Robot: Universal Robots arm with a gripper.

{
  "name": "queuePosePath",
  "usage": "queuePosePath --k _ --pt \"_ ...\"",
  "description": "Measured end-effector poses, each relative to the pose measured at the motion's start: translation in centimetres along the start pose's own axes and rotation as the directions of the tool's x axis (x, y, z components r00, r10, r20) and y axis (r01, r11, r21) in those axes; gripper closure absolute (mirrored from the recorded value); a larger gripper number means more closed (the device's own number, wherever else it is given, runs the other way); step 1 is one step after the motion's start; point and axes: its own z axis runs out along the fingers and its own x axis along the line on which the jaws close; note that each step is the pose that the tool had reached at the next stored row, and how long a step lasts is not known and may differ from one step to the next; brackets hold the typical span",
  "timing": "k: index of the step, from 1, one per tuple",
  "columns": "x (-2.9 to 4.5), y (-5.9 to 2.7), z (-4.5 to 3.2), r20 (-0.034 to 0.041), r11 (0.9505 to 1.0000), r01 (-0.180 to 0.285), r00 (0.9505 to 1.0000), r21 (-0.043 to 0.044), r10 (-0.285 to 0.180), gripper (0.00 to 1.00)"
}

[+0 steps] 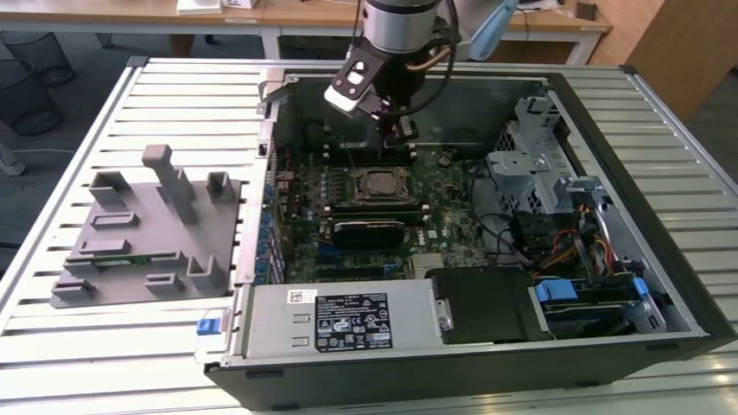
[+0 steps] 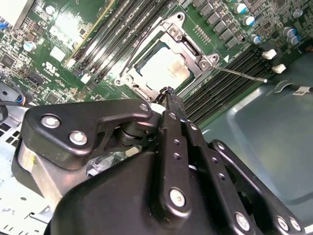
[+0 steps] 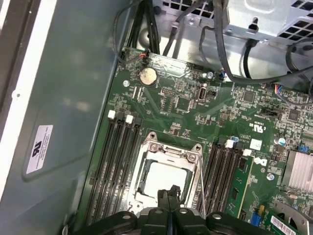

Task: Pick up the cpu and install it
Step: 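Install the first cpu locking lever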

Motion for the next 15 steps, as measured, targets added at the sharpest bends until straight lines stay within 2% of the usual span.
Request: queuePosePath --k 15 --pt "0.0 0.0 0.0 -0.0022 0.9966 0.083 0.9966 0.0004 -0.083 0.89"
